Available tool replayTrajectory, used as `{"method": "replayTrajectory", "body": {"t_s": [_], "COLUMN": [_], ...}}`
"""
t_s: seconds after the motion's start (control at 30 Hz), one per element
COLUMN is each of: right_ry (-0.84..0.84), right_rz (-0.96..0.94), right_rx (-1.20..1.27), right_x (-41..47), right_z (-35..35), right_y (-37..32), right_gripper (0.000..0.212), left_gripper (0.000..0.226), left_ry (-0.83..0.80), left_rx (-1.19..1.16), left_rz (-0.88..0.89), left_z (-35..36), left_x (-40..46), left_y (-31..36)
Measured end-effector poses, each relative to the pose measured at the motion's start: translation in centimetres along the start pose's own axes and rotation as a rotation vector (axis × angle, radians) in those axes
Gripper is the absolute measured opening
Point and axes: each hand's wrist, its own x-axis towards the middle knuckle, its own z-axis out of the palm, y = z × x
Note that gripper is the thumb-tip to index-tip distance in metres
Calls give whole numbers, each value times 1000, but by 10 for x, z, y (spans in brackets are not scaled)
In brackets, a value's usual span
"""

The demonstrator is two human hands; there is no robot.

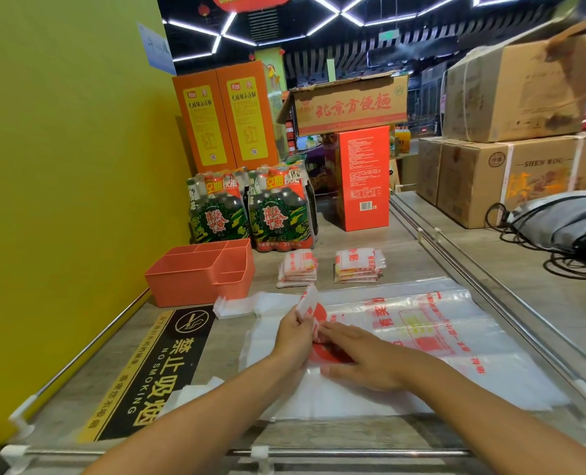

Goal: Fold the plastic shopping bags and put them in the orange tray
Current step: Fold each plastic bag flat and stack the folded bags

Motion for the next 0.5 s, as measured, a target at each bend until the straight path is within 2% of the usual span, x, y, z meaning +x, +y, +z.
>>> {"method": "replayTrajectory", "body": {"t_s": [0.13,0.23,0.3,0.4,0.5], "right_ry": [-24,-46,-48,-38,-19], "right_rz": [59,72,65,57,7], "right_rx": [-71,-102,-107,-84,-66], "right_x": [-4,-6,-5,-2,-4], "right_z": [-1,-1,-1,0,0], "right_y": [3,1,-2,-2,-3], "right_gripper": [78,75,74,75,70], "left_gripper": [28,31,34,43,50], "left_ry": [181,216,134,-148,-316], "left_rx": [104,192,308,529,961], "left_rz": [68,146,257,550,655], "left_z": [-9,-24,-31,-37,-37], "left_x": [7,12,8,9,14], "left_y": [4,2,3,-5,-15]}}
